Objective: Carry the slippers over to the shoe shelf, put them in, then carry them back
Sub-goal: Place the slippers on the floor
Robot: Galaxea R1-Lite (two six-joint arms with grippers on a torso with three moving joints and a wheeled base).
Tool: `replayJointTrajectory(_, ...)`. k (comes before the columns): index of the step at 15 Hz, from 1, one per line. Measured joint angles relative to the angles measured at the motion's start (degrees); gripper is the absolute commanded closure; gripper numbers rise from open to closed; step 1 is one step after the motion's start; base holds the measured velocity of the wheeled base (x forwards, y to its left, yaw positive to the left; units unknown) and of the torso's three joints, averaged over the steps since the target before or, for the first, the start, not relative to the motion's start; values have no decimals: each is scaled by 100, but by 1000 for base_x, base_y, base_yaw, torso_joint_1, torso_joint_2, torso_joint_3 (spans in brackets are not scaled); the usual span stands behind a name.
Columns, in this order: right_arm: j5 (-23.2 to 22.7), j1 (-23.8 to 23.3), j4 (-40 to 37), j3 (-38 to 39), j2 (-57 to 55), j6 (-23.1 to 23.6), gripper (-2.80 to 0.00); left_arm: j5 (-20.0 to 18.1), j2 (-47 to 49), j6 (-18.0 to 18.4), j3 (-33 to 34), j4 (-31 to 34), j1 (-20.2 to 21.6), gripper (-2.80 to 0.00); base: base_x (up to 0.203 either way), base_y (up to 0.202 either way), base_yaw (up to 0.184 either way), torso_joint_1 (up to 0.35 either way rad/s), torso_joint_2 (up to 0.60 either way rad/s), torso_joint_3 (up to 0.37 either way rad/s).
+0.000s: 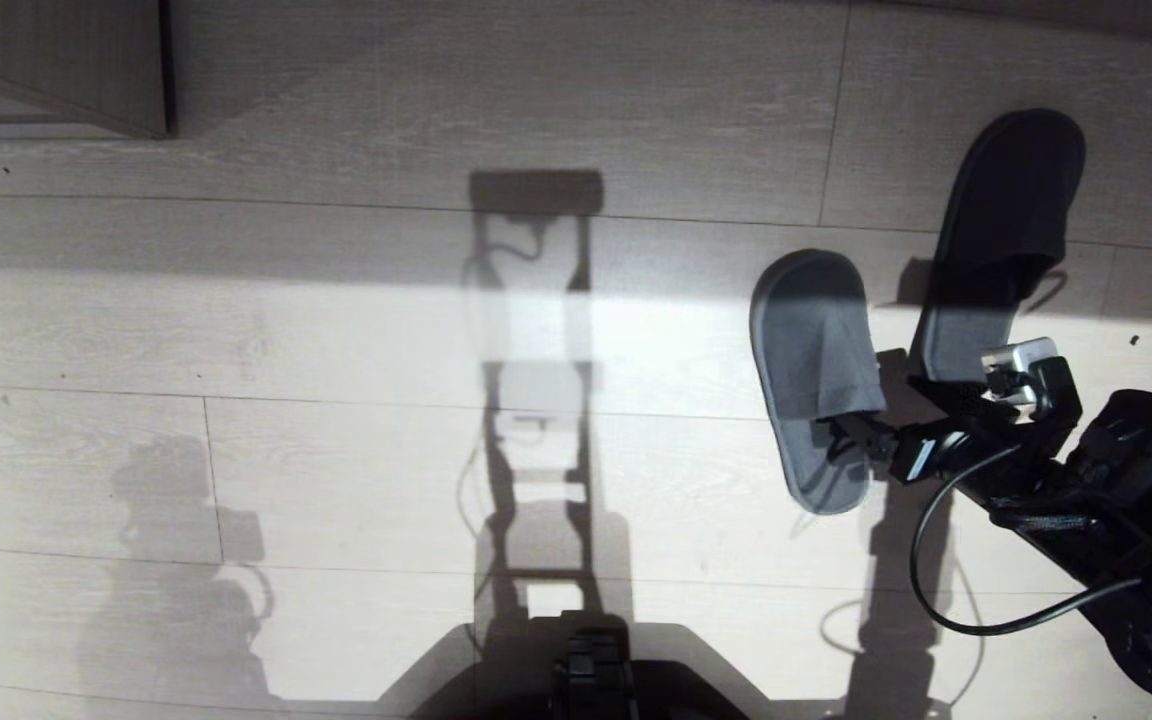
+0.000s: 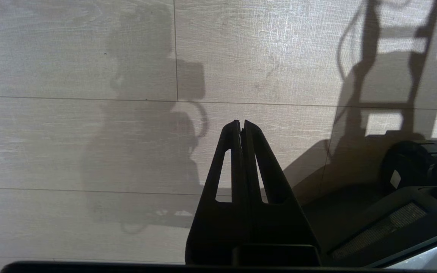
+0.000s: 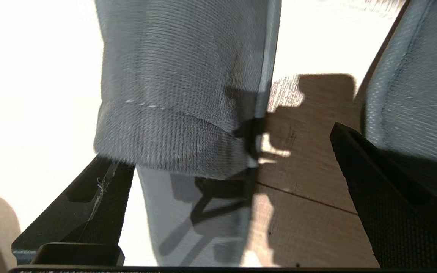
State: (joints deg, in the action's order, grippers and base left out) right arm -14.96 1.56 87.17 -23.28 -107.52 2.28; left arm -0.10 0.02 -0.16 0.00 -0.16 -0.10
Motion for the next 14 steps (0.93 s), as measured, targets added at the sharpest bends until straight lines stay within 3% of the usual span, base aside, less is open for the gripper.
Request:
replayJointTrajectory(8,-59,-7,-2,1058,819,724,-280,0,0,2,0,0,0,0,0,0,0,0,0,0)
replayJointTrajectory(9,-175,-5,0,1086,860,705,0,0,0,0,0,0,0,0,0,0,0,0,0,0)
replayJointTrajectory(11,-466,54,-2,1003,952,613,0,2,0,0,0,0,0,0,0,0,0,0,0,0)
replayJointTrajectory(14,-198,598,-1,608,995,464,0,0,0,0,0,0,0,0,0,0,0,0,0,0)
